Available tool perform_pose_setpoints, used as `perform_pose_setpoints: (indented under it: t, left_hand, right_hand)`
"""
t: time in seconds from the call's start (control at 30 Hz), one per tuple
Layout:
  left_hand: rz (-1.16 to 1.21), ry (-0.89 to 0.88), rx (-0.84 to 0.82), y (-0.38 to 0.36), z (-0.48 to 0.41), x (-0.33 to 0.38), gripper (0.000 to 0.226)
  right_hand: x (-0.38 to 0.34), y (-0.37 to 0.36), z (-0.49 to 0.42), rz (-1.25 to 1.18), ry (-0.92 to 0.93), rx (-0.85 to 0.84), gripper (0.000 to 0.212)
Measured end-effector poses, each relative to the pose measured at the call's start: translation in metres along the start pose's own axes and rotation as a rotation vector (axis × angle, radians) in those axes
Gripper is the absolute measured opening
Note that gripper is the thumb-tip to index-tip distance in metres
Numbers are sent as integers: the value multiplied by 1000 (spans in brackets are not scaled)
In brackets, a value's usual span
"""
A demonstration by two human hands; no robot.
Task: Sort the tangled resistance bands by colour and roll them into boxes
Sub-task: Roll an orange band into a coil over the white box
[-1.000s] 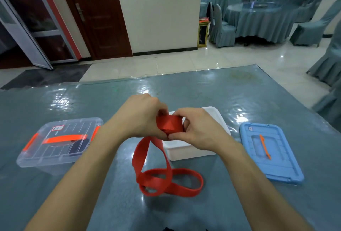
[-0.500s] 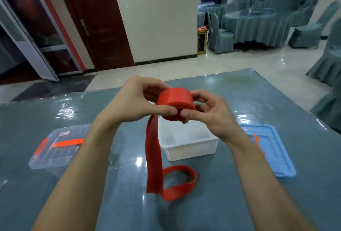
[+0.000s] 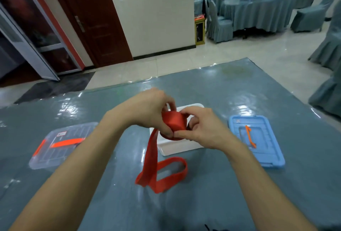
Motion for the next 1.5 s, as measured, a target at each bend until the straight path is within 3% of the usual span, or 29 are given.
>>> perform_pose_setpoints:
  t: [0.13, 0.3, 0.4, 0.53, 0.63, 0.77, 0.93, 1.03, 1.33, 1.5]
  left_hand:
    - [630, -20, 287, -15, 11, -23, 56]
    - [1051, -26, 556, -43, -5, -15, 50]
    - [861, 3, 512, -36, -14, -14, 48]
    - [232, 37, 162, -34, -33, 11, 57]
    - [20, 21, 54, -42, -46, 26, 68]
    - [191, 36, 245, -38, -35, 14, 69]
    - [626, 9, 474, -29, -23, -6, 59]
    - [560, 16, 635, 1, -18, -7, 53]
    - [242, 26, 420, 45, -20, 31, 69]
    - [508, -57, 501, 33, -25, 22, 66]
  right_hand:
    - [19, 30, 2, -329, -46, 3, 52]
    - [19, 60, -1, -578, -16, -11, 40]
    - [28, 55, -2, -473, -81, -142, 48]
    - [42, 47, -3, 98, -122, -142, 72]
    - [46, 38, -6, 185, -66, -99, 53]
    - [44, 53, -11, 173, 60, 5, 44]
    - [32, 76, -23, -155, 94, -7, 48]
    - [18, 74, -28, -343, 131, -55, 42]
    - [6, 80, -23, -298, 188, -105, 55]
    - [7, 102, -22, -320, 230, -32, 57]
Point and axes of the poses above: each hand's wrist, its own z-axis away from the middle knuckle, its own y-axis out of the back of the hand, x = y × z, the point moved 8 cm from there along -z, towards the middle knuckle, and after that the axes turned 12 degrees about -y, right-handed, at the moved point
